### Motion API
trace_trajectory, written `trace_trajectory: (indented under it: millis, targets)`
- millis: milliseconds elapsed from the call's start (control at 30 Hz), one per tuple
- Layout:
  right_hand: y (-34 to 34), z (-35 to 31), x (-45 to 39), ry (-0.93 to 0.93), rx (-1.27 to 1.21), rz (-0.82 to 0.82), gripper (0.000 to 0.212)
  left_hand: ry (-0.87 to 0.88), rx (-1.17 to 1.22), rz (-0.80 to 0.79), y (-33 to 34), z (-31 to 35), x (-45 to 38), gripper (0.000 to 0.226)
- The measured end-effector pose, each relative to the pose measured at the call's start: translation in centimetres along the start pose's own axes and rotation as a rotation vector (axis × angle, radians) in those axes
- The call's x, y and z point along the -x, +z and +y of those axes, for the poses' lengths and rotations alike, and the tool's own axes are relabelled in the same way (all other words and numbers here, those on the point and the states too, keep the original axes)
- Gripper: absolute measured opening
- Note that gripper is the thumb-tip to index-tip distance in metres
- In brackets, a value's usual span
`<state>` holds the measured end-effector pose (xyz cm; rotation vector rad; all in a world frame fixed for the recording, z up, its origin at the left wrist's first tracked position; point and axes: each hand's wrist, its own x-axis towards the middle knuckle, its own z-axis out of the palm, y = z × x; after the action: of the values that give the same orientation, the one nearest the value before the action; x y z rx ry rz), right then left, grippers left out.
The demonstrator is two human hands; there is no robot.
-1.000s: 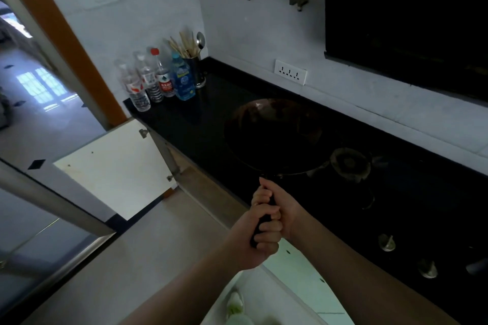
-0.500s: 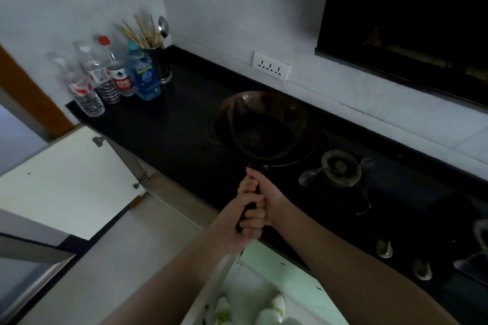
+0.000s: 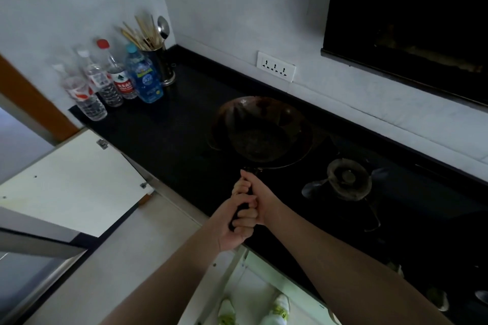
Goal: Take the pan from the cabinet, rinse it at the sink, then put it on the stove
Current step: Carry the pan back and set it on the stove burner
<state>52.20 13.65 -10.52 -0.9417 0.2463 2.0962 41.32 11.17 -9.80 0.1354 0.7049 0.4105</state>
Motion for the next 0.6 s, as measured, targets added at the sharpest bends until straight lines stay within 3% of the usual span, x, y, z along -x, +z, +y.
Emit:
trace_trajectory:
  millis: [600]
  targets:
    - [1.6, 0.3, -2.3, -0.043, 0.035, 0.112, 0.038, -0.039, -0.054, -0.003, -3.0, 2.6, -0.2, 0.024]
